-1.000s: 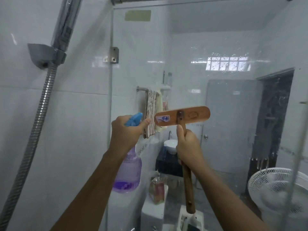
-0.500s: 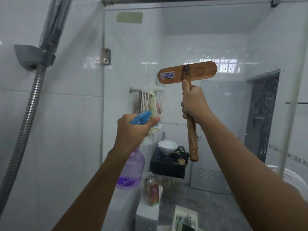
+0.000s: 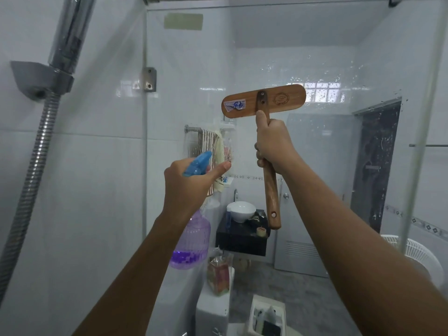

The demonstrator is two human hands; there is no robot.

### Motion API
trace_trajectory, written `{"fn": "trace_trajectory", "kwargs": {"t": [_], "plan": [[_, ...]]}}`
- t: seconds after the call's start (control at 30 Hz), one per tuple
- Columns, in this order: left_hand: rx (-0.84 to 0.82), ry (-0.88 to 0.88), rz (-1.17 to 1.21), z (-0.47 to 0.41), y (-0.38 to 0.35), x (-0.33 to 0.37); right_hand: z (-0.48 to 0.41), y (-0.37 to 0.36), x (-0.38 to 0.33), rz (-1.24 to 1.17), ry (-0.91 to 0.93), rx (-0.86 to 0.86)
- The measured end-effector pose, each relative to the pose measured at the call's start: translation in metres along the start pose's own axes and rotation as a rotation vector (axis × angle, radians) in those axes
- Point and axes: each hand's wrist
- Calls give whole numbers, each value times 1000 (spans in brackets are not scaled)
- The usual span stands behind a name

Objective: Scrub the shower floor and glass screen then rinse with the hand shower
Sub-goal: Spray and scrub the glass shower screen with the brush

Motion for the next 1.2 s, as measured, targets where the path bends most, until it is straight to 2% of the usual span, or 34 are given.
{"fn": "trace_trajectory", "kwargs": {"t": [0.17,0.27,0.33,0.4,0.53,0.67,0.73,0.83,0.97,1.07,1.2], "plan": [[36,-29,-14,10,7,-4,65,-36,66,99,17,-9],[43,-28,-24,17,12,-9,135,-75,135,85,-108,-82],[48,-28,-31,19,16,-12,160,-87,155,78,-162,-108],[49,-28,-34,19,19,-13,146,-85,146,48,-138,-86],[52,-58,-41,17,21,-15,61,-49,73,97,12,6],[45,-41,-34,20,20,-17,11,-17,21,-91,-26,28],[49,-25,-37,23,20,-20,18,-20,31,-54,-23,34],[55,-16,-44,28,21,-25,71,-51,95,34,-7,35],[64,-1,-55,30,20,-33,142,-80,154,25,-123,-37],[72,14,-66,29,20,-37,125,-76,131,39,-86,-65],[127,73,-53,21,27,-37,52,-59,58,51,38,-68]]}}
Point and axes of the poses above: each hand's wrist, its own z-axis away from the middle knuckle, its own y-axis out of the back of the hand, x = y × z, and after that the axes turned 12 degrees about z, right-handed
